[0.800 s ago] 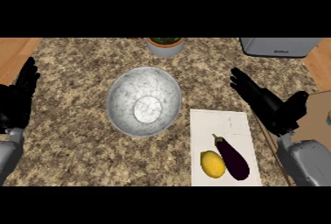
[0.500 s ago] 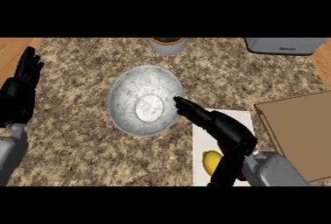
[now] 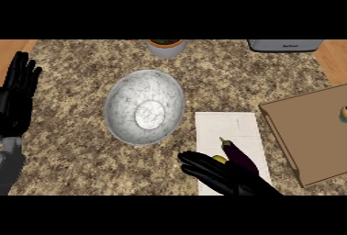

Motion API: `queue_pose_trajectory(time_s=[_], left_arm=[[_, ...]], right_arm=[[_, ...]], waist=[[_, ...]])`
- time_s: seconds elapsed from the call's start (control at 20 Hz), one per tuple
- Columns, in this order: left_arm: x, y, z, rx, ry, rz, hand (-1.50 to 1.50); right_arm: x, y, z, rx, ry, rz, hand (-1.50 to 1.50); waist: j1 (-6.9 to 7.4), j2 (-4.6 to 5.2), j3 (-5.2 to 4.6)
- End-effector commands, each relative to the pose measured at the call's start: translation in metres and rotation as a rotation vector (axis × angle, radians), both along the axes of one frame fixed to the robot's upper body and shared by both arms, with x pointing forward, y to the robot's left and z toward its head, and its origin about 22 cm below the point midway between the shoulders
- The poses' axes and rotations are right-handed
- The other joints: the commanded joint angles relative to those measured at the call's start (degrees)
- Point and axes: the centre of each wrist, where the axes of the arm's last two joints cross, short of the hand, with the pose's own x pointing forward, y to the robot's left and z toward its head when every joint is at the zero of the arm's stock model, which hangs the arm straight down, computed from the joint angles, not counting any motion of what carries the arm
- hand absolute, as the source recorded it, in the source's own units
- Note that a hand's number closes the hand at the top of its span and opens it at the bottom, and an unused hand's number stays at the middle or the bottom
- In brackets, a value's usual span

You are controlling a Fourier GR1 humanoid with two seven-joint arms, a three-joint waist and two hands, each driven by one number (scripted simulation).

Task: Pick the eggplant from the placemat and place it in the bowl

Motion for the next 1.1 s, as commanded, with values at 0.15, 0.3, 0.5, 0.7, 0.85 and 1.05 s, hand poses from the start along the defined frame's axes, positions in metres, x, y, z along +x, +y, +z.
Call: queue_pose_trajectory(time_s=[0.15,0.3,0.5,0.7,0.85,1.05], left_arm=[[-0.016,0.006,-0.008,0.002,-0.019,-0.010,0.00],[-0.002,0.011,0.001,-0.033,-0.022,-0.013,0.00],[-0.009,0.011,-0.001,-0.024,-0.014,-0.025,0.00],[-0.007,0.006,0.007,-0.021,-0.019,-0.045,0.00],[0.004,-0.001,0.004,-0.026,-0.030,-0.031,0.00],[-0.007,-0.011,0.005,-0.036,-0.019,-0.030,0.00]], right_arm=[[-0.013,-0.050,0.042,-0.260,-0.269,-0.044,-1.50],[-0.015,-0.049,0.081,-0.359,-0.295,-0.111,-1.50],[-0.019,-0.060,0.113,-0.644,-0.322,-0.101,-1.50],[-0.007,-0.071,0.137,-0.880,-0.298,-0.039,-1.50],[-0.014,-0.069,0.143,-0.990,-0.274,0.061,-1.50],[0.002,-0.069,0.143,-1.070,-0.268,0.082,-1.50]], waist=[[0.13,0.26,0.00],[-0.05,0.56,-0.08],[0.27,0.32,-0.19],[1.01,0.55,-0.16],[0.20,0.70,-0.10],[1.07,0.74,0.01]])
